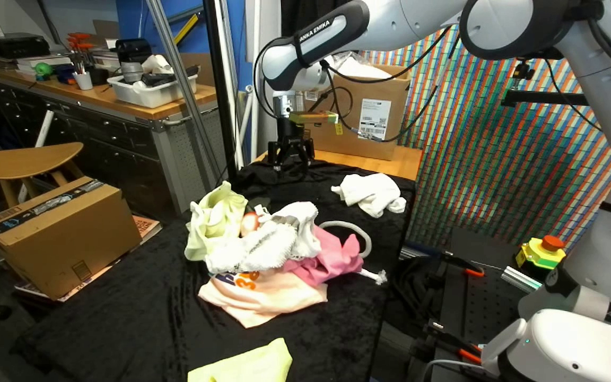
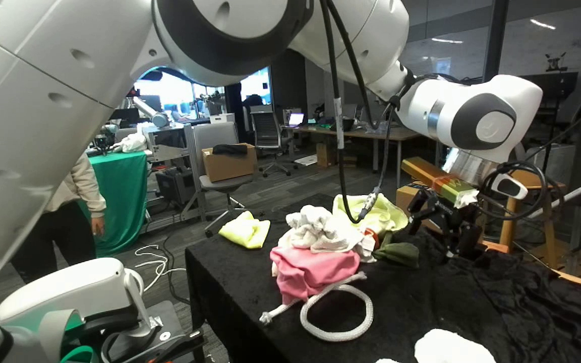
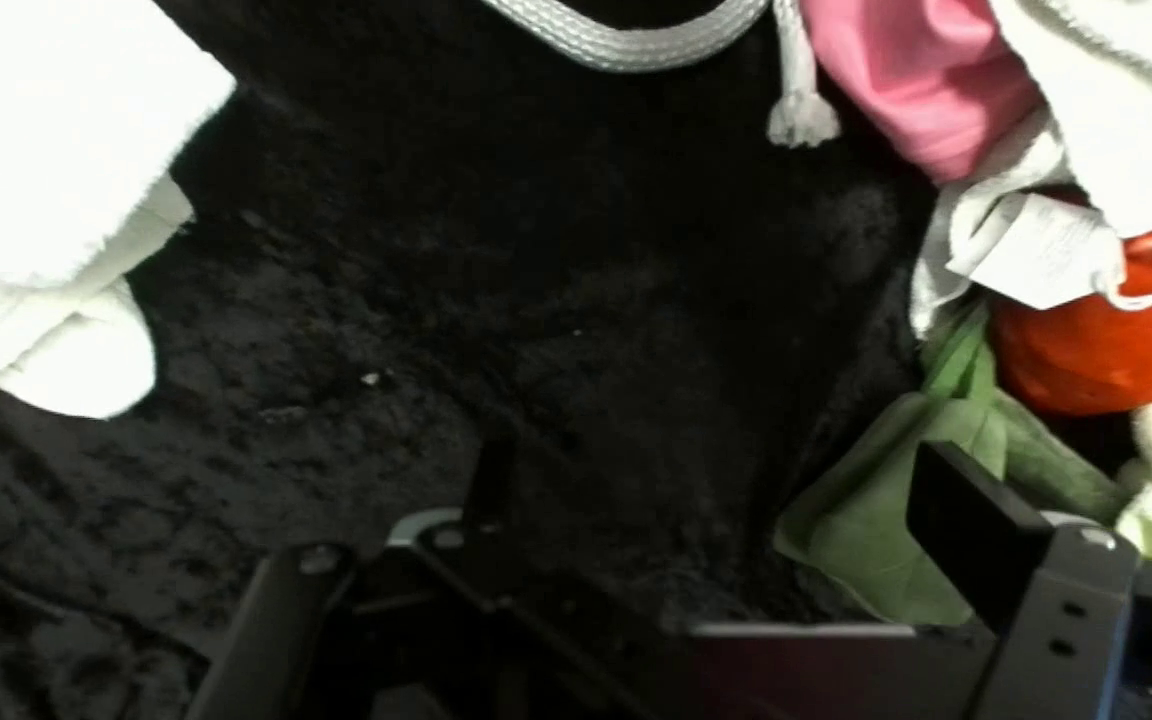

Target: Put all the items on the table in one place

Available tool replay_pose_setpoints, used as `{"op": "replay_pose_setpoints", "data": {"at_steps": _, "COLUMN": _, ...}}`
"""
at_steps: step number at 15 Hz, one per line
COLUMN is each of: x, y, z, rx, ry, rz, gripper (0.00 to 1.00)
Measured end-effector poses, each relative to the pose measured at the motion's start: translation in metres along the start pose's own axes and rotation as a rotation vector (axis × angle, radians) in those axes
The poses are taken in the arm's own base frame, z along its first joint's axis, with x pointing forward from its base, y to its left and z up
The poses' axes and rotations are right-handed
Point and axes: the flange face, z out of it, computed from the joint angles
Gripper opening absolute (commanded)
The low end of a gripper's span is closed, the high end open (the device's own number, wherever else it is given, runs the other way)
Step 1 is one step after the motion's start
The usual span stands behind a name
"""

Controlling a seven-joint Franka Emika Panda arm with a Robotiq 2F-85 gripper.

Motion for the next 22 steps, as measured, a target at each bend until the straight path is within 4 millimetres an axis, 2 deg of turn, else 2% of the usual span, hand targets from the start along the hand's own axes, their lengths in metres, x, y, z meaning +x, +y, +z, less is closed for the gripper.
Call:
{"op": "replay_pose_setpoints", "data": {"at_steps": 4, "x": -0.010, "y": 0.039, "z": 0.010, "rx": -0.035, "ry": 0.042, "rz": 0.120, "gripper": 1.00}}
{"op": "replay_pose_setpoints", "data": {"at_steps": 8, "x": -0.037, "y": 0.082, "z": -0.004, "rx": -0.085, "ry": 0.099, "rz": 0.217, "gripper": 1.00}}
{"op": "replay_pose_setpoints", "data": {"at_steps": 12, "x": -0.064, "y": 0.107, "z": -0.010, "rx": -0.125, "ry": 0.118, "rz": 0.281, "gripper": 1.00}}
{"op": "replay_pose_setpoints", "data": {"at_steps": 17, "x": -0.083, "y": 0.129, "z": 0.018, "rx": -0.116, "ry": 0.129, "rz": 0.335, "gripper": 1.00}}
{"op": "replay_pose_setpoints", "data": {"at_steps": 22, "x": -0.099, "y": 0.172, "z": 0.053, "rx": -0.087, "ry": 0.171, "rz": 0.422, "gripper": 1.00}}
